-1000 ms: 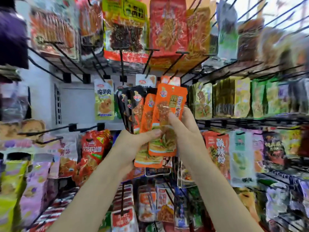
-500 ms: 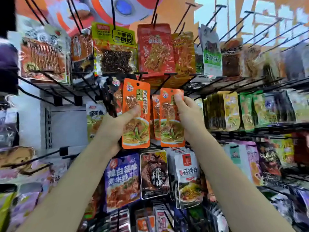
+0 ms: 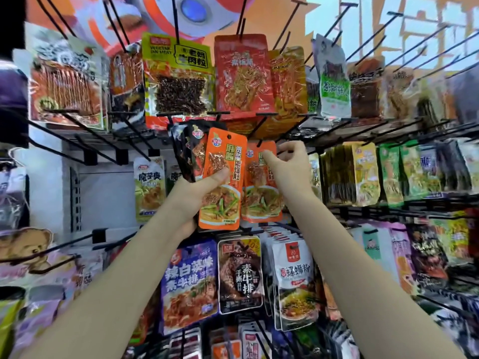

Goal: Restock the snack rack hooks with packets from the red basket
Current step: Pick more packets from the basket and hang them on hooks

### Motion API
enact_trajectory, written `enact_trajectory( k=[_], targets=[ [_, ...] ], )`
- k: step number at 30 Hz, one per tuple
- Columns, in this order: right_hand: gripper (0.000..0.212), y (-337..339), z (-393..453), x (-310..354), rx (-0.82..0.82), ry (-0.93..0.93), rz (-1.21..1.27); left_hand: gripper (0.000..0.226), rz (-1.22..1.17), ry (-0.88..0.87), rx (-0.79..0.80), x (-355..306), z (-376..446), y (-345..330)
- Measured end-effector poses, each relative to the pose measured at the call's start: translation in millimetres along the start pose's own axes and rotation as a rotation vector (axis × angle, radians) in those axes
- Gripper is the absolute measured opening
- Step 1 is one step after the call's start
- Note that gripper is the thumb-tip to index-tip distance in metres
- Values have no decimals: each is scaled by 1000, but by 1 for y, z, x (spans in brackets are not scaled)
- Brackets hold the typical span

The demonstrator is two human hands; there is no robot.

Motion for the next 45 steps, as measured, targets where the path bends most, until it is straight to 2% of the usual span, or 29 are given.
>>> enact_trajectory(
  k=[3, 7, 9, 11, 13, 15, 18, 21, 23, 26, 30, 32, 34, 36, 40, 42, 43, 45],
  targets=[
    [14, 8, -13, 12, -60, 139, -9, 41, -5, -2, 8, 2, 3, -2],
    [38, -13, -35, 20, 273, 76, 63, 50, -9, -9, 41, 3, 3, -12],
    [29, -21, -39, 19, 349, 74, 80, 43, -11, 25, 64, 4, 1, -18],
    [18, -18, -35, 13, 332, 19, 136, 41, -14, 97, 57, 7, -2, -18],
    [20, -10, -24, 7, 288, -36, 161, 47, 13, 135, 17, 9, -2, -11],
    [28, -3, -14, 3, 243, -72, 144, 49, 15, 150, -24, 8, -1, -4],
    [52, 0, -5, 5, 188, -78, 115, 48, -61, 148, 7, 8, -2, -6],
    [58, -3, 2, 4, 165, -81, 90, 42, -46, 128, 10, 10, -2, -6],
    [55, -6, 7, -1, 177, -91, 68, 43, -41, 106, -1, 9, -3, -4],
    [38, -5, 8, -4, 139, -69, 0, 73, 1, 70, -17, 8, -3, 1],
    [17, 14, -3, 9, -45, 113, -16, 55, 87, -4, -17, 5, -2, 5],
    [28, 12, -14, 16, 11, 147, 4, 45, 66, -14, -20, 3, -3, 2],
    [39, -3, -28, 19, 172, 112, 4, 34, 72, -12, -26, 5, -1, 0],
    [39, -16, -39, 21, 271, 136, -40, 31, 84, -18, 1, 8, 1, -6],
    [23, -15, -32, 9, 253, 61, 51, 33, 50, 51, -15, 19, 0, -4],
    [17, -9, -24, 2, 244, 4, 103, 26, 13, 64, -35, 20, 0, 3],
    [19, -6, -21, 0, 238, -20, 120, 23, -11, 51, -56, 19, 0, 7],
    [41, -3, -18, -2, 213, -49, 137, 32, -54, 22, -44, 17, 1, 11]
  ],
)
Point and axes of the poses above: each hand's wrist, its own z-axis towards the middle knuckle, its own y-axis out of the back of the hand, x = y × z, the point moved 7 cm from there along z, towards the middle knuckle, and after that the axes turned 8 degrees about -y, right-handed, at the moved point
